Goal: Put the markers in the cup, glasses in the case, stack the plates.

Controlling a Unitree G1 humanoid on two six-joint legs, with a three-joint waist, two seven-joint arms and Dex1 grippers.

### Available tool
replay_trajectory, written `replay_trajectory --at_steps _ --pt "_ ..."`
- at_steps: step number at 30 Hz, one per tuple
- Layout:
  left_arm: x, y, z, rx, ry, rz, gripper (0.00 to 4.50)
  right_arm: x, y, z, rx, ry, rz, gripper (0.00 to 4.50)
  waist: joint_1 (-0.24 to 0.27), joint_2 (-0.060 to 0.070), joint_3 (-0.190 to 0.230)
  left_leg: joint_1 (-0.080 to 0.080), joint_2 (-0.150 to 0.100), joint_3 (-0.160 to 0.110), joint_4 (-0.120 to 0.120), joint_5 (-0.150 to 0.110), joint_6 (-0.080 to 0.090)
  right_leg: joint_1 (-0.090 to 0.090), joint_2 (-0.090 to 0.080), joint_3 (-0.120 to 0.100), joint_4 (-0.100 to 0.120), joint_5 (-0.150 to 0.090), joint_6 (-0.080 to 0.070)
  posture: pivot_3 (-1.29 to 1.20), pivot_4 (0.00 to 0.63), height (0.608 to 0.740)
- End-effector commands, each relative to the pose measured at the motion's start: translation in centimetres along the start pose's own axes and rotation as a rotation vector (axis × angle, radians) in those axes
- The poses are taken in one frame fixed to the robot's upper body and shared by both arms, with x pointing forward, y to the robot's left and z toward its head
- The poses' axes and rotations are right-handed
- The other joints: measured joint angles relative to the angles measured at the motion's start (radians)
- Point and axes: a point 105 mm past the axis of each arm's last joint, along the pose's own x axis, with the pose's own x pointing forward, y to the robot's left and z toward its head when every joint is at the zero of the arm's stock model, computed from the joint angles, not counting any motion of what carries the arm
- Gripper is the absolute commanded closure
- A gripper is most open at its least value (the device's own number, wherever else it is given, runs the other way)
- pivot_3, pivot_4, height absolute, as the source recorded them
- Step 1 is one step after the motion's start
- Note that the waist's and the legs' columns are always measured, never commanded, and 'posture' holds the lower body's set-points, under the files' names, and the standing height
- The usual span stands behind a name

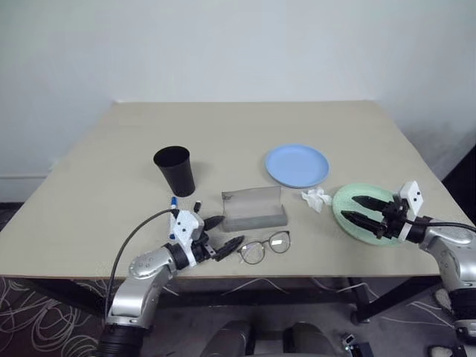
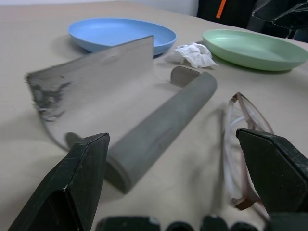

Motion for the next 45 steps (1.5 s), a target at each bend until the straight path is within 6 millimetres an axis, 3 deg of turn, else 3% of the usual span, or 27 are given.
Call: replay_trajectory --at_steps 1,14,25,33,41,45 --pt "0.3 -0.3 1.6 0.049 -0.05 0.004 0.01 -0.6 -1.2 2.1 -0.06 -0.021 -0.014 1.4 0.0 0.0 0.0 0.0 0.0 0.0 0.0 0.0 0.0 0.0 0.0 0.0 0.0 0.0 0.0 0.0 0.0 0.736" --pt "0.1 -0.4 1.5 0.047 -0.036 -0.031 0.01 -0.3 -1.7 2.9 -0.114 -0.013 -0.035 1.4 0.001 0.001 0.0 0.001 0.0 0.0 0.003 0.0 0.0 0.002 0.0 -0.001 0.001 0.0 0.0 0.0 0.0 0.736" --pt "0.2 2.1 2.6 0.085 -0.004 -0.066 0.01 0.7 0.2 2.5 -0.133 0.002 -0.101 1.4 0.001 0.002 -0.001 0.001 0.0 0.0 0.004 0.0 0.001 0.001 0.0 -0.001 0.002 0.0 0.0 0.0 0.0 0.736" --pt "2.1 1.9 3.0 0.096 -0.007 -0.14 0.01 1.7 2.0 2.8 -0.114 0.076 -0.2 1.4 0.0 0.001 -0.001 0.0 0.0 0.0 0.004 0.0 0.001 0.001 0.0 0.0 0.003 0.0 0.0 0.0 0.0 0.736" --pt "2.2 1.5 3.2 0.099 -0.017 -0.154 0.01 4.0 2.2 0.1 -0.048 0.197 -0.406 1.4 0.0 0.001 -0.001 0.0 0.0 0.0 0.004 0.0 0.001 -0.002 0.0 0.0 0.003 0.0 0.0 0.0 0.0 0.736" --pt "1.9 1.1 3.5 0.092 -0.031 -0.162 0.01 5.0 1.9 -0.8 -0.11 0.239 -0.501 1.4 0.0 0.001 -0.001 0.0 0.0 0.0 0.004 0.0 0.0 -0.003 0.001 0.0 0.003 0.001 0.001 0.0 0.0 0.736"
